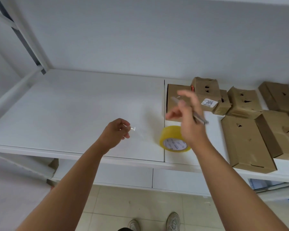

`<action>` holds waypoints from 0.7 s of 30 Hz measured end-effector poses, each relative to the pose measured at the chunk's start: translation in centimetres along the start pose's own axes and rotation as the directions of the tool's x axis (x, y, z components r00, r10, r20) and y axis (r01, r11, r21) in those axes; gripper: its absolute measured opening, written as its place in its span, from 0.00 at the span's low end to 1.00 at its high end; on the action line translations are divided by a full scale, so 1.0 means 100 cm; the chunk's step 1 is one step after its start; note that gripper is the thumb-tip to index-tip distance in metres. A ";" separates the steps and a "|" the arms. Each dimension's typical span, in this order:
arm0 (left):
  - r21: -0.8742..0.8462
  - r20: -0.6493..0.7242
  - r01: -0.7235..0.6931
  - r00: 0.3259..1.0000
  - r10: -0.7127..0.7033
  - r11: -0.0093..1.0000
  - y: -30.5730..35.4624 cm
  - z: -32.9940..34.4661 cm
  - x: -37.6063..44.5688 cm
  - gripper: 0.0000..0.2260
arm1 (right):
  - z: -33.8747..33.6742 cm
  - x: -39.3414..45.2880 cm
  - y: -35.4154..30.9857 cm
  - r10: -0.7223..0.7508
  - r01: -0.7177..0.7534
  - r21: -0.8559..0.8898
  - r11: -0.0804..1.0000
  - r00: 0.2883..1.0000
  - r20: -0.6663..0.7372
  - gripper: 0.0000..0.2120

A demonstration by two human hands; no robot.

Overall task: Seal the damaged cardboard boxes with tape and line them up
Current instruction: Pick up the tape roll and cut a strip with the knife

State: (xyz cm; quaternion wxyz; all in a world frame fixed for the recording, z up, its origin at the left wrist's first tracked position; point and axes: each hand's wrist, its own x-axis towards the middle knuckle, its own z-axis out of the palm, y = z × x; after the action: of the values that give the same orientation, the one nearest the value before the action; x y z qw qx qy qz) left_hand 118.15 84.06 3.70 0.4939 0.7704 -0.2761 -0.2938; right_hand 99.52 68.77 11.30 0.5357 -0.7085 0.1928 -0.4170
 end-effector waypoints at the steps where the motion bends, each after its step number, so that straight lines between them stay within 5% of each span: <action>1: 0.004 0.001 -0.007 1.000 0.007 1.000 0.002 -0.001 0.000 0.01 | 0.014 0.010 0.000 0.141 -0.148 0.113 0.982 0.988 0.063 0.06; 3: 0.029 0.008 -0.013 1.000 0.012 0.999 0.003 -0.004 0.000 0.01 | 0.032 0.016 0.010 0.303 -0.322 0.095 0.942 0.937 0.172 0.07; 7: 0.147 0.029 -0.015 1.000 0.011 0.989 0.002 -0.009 0.002 0.02 | 0.025 0.013 0.031 0.337 -0.312 -0.132 0.941 0.899 0.280 0.13; 17: 0.241 0.043 0.009 0.999 -0.020 0.970 -0.004 -0.005 0.007 0.07 | -0.009 0.018 0.043 0.393 -0.289 -0.344 0.893 0.873 0.289 0.14; 19: 0.250 0.034 0.021 0.999 -0.030 0.968 -0.003 -0.006 0.010 0.06 | -0.003 0.014 0.041 0.317 -0.205 -0.334 0.920 0.890 0.327 0.11; 21: 0.241 0.033 0.051 0.998 -0.061 0.969 -0.002 -0.009 0.013 0.05 | 0.000 0.010 0.044 0.113 0.069 -0.412 0.909 0.908 0.402 0.07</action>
State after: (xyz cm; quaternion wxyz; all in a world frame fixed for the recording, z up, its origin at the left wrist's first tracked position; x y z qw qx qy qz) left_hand 119.71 83.75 3.64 0.3831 0.8259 -0.2976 -0.2873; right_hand 100.86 66.53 7.65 0.4056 -0.8765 0.1665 -0.1988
